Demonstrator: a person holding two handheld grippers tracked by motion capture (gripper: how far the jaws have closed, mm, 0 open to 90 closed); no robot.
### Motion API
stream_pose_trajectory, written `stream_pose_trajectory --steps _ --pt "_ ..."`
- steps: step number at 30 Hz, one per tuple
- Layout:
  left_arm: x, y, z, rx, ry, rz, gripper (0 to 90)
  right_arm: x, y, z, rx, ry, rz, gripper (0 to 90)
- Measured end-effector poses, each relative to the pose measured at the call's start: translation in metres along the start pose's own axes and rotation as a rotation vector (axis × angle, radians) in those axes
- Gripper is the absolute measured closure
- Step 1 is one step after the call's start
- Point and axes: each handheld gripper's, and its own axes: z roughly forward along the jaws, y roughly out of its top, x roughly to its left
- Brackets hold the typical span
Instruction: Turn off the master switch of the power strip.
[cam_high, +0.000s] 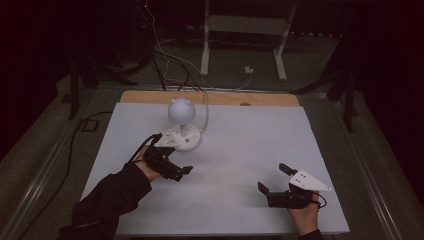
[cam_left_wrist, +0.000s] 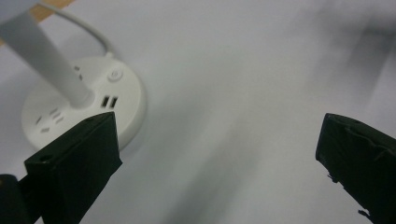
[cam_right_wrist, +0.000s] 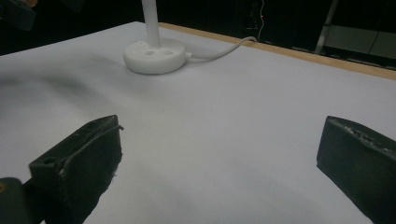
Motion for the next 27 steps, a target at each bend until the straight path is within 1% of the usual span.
stream_pose_trajectory --steps 7,13,15,20,21,23,25,26,27 --pt "0.004 -0.022 -0.014 0.003 0.026 -0.019 0.4 0.000 0.000 0.001 0.003 -0.002 -0.002 0.0" --pt "0.006 -0.046 -0.024 0.000 0.038 -0.056 0.4 0.001 0.000 0.001 0.006 -0.002 -0.003 0.0" --pt "0.007 -0.054 -0.026 0.000 0.046 -0.071 0.4 0.001 0.000 0.002 0.006 -0.001 -0.002 0.0" --pt "0.008 -0.073 -0.030 -0.014 0.050 -0.112 0.4 0.001 0.000 0.002 0.006 -0.003 -0.002 0.0" --pt "0.008 -0.077 -0.031 -0.014 0.050 -0.113 0.4 0.001 -0.001 0.002 0.007 -0.002 -0.003 0.0" --pt "0.008 -0.083 -0.032 -0.009 0.065 -0.117 0.4 0.001 -0.001 0.002 0.010 -0.002 -0.005 0.0" --pt "0.007 -0.089 -0.033 -0.005 0.071 -0.119 0.4 0.001 -0.001 0.002 0.010 -0.001 -0.006 0.0" --pt "0.007 -0.092 -0.033 -0.008 0.073 -0.124 0.4 0.002 -0.001 0.003 0.011 -0.001 -0.006 0.0" --pt "0.008 -0.096 -0.033 -0.011 0.065 -0.131 0.4 0.002 -0.001 0.003 0.011 -0.001 -0.007 0.0"
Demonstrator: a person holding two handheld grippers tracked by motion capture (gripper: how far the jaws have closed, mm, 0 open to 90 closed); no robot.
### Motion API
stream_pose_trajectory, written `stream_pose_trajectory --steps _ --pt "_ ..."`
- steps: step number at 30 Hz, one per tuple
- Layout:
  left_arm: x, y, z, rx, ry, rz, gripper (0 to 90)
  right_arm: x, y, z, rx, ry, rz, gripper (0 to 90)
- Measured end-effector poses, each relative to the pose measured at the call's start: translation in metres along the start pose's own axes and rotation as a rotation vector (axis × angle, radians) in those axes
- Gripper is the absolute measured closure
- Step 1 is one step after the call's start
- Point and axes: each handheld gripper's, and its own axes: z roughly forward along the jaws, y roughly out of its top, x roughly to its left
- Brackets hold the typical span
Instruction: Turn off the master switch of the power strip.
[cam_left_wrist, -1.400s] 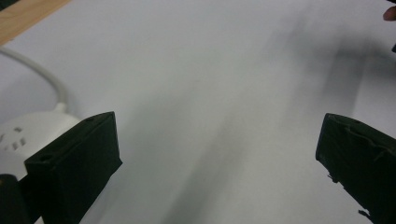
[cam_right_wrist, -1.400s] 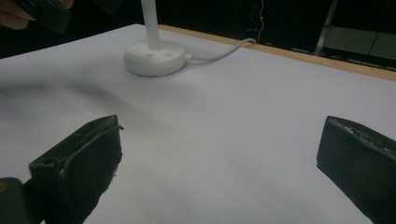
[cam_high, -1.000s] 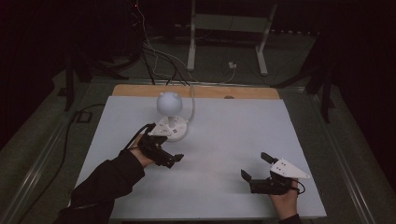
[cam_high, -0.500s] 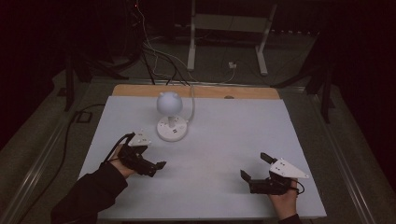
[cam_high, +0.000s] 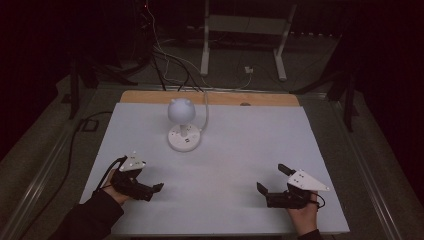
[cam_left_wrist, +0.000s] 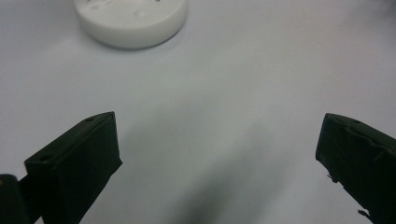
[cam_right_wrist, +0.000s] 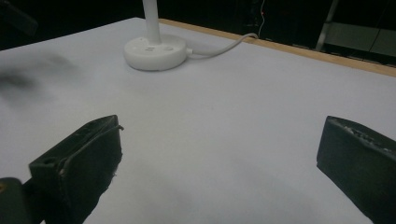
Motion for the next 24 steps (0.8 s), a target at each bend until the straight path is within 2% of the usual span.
stream_pose_trajectory --steps 3,7,9,12,15,24 --pt "0.000 -0.010 -0.001 -0.010 -0.001 -0.010 0.4 0.000 0.000 0.000 0.000 0.001 0.000 0.0" --pt "-0.002 -0.022 0.001 -0.014 0.015 0.005 0.4 0.000 0.000 0.000 0.005 0.003 0.001 0.0" --pt "-0.001 -0.028 0.001 -0.018 0.003 -0.004 0.4 0.000 0.000 0.001 0.005 0.003 0.000 0.0" --pt "0.000 -0.035 0.003 -0.037 0.034 0.013 0.4 0.001 0.000 0.001 0.005 0.005 -0.004 0.0" --pt "0.002 -0.036 0.004 -0.058 0.056 0.004 0.4 0.001 0.000 0.001 0.003 0.007 -0.005 0.0" --pt "0.004 -0.037 0.006 -0.070 0.049 -0.005 0.4 0.001 0.001 0.000 0.001 0.016 -0.006 0.0"
